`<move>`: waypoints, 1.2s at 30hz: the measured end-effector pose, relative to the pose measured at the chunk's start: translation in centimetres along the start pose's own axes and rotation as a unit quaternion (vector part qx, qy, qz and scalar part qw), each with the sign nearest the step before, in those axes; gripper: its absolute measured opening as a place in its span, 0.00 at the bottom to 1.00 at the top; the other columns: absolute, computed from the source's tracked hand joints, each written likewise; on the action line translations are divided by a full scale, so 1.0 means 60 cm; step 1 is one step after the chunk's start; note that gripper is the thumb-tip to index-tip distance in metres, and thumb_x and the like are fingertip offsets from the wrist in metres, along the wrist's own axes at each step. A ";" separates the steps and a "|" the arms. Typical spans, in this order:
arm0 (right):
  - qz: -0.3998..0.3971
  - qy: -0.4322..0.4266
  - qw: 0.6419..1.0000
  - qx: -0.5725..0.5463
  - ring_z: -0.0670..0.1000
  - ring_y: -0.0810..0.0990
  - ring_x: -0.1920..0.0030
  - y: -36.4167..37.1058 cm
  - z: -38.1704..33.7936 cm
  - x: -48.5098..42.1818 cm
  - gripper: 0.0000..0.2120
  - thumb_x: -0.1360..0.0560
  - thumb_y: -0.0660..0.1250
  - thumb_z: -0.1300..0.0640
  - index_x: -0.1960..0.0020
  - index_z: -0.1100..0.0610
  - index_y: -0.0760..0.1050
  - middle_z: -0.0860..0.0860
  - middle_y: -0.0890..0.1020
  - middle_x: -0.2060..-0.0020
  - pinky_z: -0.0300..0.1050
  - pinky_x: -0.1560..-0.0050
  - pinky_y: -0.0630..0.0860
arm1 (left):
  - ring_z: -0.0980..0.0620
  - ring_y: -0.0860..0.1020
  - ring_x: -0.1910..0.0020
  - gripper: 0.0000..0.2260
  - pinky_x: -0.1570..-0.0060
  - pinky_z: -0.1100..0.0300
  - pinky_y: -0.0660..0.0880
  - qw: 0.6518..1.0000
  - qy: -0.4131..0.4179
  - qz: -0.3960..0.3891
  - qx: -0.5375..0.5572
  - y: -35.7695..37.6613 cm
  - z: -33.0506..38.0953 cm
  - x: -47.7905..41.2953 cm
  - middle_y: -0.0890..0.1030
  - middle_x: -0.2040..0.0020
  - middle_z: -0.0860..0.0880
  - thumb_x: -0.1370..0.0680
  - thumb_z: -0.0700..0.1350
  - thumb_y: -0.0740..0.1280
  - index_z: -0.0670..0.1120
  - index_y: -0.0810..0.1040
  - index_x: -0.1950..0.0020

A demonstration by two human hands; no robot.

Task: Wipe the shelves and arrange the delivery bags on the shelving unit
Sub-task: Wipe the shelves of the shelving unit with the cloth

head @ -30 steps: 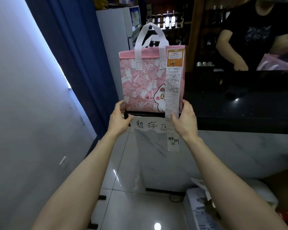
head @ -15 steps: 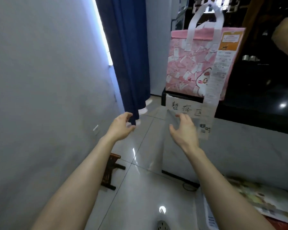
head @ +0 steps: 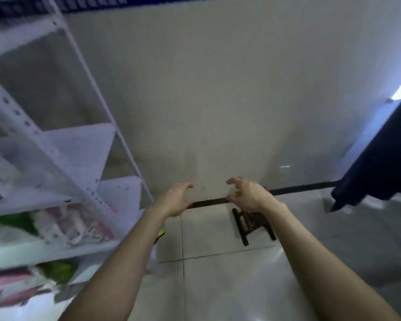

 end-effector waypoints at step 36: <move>-0.235 -0.330 0.909 0.094 0.55 0.74 0.29 0.239 -0.107 -0.216 0.29 0.19 0.70 0.47 0.22 0.55 0.68 0.56 0.73 0.26 0.47 0.30 0.72 | 0.45 0.78 0.30 0.27 0.33 0.51 0.75 0.920 -0.344 0.097 0.162 0.178 -0.160 0.238 0.77 0.26 0.46 0.18 0.51 0.73 0.49 0.71 0.20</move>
Point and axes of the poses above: each hand's wrist, its own x-axis away from the middle knuckle, its own y-axis out of the palm, z = x × y, the point moved 1 cm from there along -x, towards the middle knuckle
